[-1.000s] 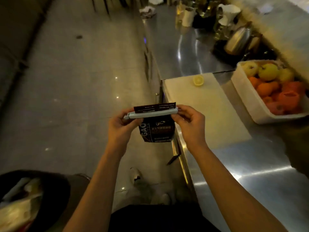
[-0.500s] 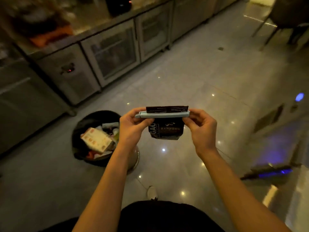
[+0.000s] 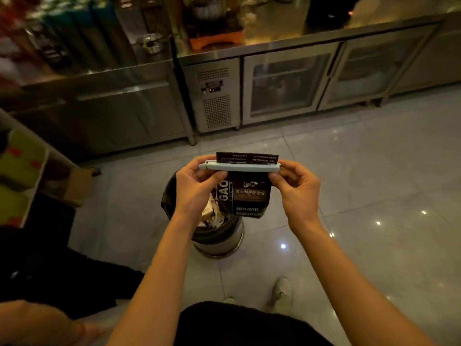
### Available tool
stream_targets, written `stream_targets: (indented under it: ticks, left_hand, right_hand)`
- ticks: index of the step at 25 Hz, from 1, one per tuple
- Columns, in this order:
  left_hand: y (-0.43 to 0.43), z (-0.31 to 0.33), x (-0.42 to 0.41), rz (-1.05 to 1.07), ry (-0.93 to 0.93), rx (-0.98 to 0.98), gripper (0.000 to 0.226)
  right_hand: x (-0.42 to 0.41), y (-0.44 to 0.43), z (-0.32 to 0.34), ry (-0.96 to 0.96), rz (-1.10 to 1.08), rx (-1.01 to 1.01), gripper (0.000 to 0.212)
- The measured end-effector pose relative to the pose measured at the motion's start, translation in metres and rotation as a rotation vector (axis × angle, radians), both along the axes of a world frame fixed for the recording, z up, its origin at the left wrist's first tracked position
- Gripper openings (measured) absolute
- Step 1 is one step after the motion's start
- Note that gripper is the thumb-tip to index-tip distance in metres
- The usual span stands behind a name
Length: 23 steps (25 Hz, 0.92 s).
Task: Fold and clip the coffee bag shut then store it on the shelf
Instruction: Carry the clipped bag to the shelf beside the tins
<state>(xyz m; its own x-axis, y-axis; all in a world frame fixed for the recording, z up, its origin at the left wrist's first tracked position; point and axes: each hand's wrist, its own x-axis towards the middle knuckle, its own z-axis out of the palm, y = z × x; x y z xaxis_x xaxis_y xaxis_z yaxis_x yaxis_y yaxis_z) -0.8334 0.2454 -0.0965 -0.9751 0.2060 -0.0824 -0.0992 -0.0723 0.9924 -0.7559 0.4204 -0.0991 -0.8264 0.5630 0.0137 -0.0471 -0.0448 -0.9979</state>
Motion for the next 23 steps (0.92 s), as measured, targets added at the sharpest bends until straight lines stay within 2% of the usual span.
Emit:
stream_targets:
  ticks: [5, 11, 17, 23]
  left_hand:
    - [0.071, 0.018, -0.031, 0.227, 0.012, 0.041, 0.036]
    - [0.125, 0.023, -0.092, 0.395, 0.041, 0.056, 0.036]
    - [0.155, 0.008, -0.208, 0.539, 0.131, 0.028, 0.037]
    - [0.158, 0.010, -0.335, 0.672, 0.135, 0.032, 0.038]
  right_hand:
    - [-0.067, 0.077, 0.025, 0.055, 0.187, 0.012, 0.023]
    - [-0.161, 0.134, 0.030, 0.096, 0.338, 0.011, 0.023]
    - [-0.296, 0.164, 0.019, 0.122, 0.450, 0.082, 0.023]
    - [-0.451, 0.168, 0.031, 0.117, 0.607, 0.196, 0.025]
